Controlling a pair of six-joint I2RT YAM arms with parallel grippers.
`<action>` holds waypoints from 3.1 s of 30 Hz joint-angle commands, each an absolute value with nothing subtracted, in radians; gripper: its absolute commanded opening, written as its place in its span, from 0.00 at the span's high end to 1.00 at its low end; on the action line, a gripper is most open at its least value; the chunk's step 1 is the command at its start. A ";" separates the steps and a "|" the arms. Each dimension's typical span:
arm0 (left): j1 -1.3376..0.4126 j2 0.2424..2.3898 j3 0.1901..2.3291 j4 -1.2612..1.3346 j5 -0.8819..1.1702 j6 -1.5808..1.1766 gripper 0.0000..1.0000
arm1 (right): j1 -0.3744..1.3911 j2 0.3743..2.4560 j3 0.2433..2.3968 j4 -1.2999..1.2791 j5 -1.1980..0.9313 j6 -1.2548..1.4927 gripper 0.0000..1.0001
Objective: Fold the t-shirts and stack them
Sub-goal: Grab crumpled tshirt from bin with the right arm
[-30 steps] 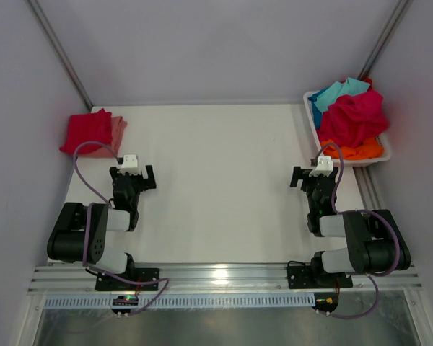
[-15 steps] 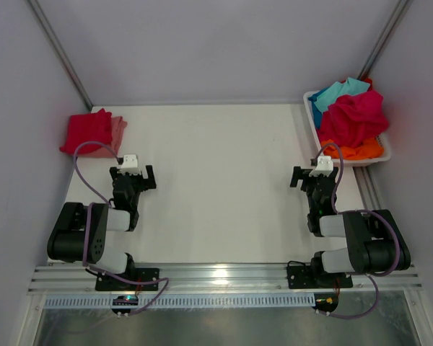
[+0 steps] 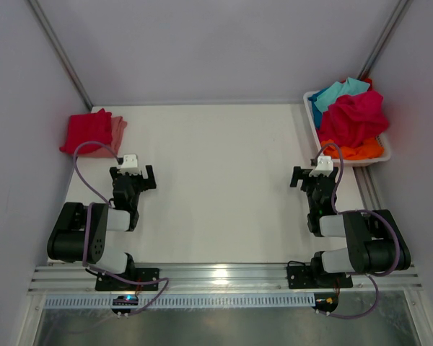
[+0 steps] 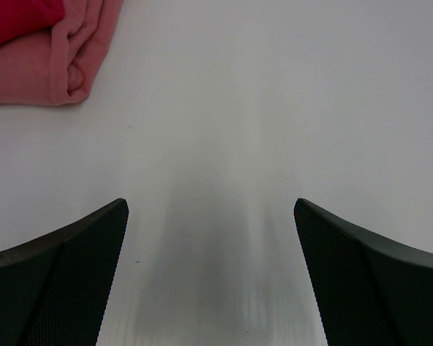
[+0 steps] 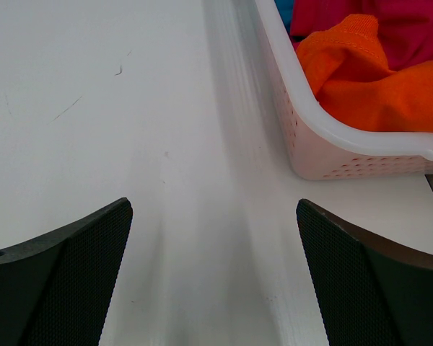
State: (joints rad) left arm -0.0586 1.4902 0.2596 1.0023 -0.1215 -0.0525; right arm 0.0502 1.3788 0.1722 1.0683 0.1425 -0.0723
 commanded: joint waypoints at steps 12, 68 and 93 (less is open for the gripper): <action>-0.060 1.493 0.285 1.062 -0.143 -0.061 0.01 | 0.046 1.365 0.195 1.131 0.138 -0.054 0.01; -0.060 1.476 0.290 1.035 -0.114 -0.051 0.01 | 0.048 1.338 0.965 -0.020 -0.374 -0.140 0.01; -0.063 1.401 1.219 -0.248 0.276 0.037 0.01 | 0.046 1.304 1.170 -0.169 -0.463 -0.061 0.01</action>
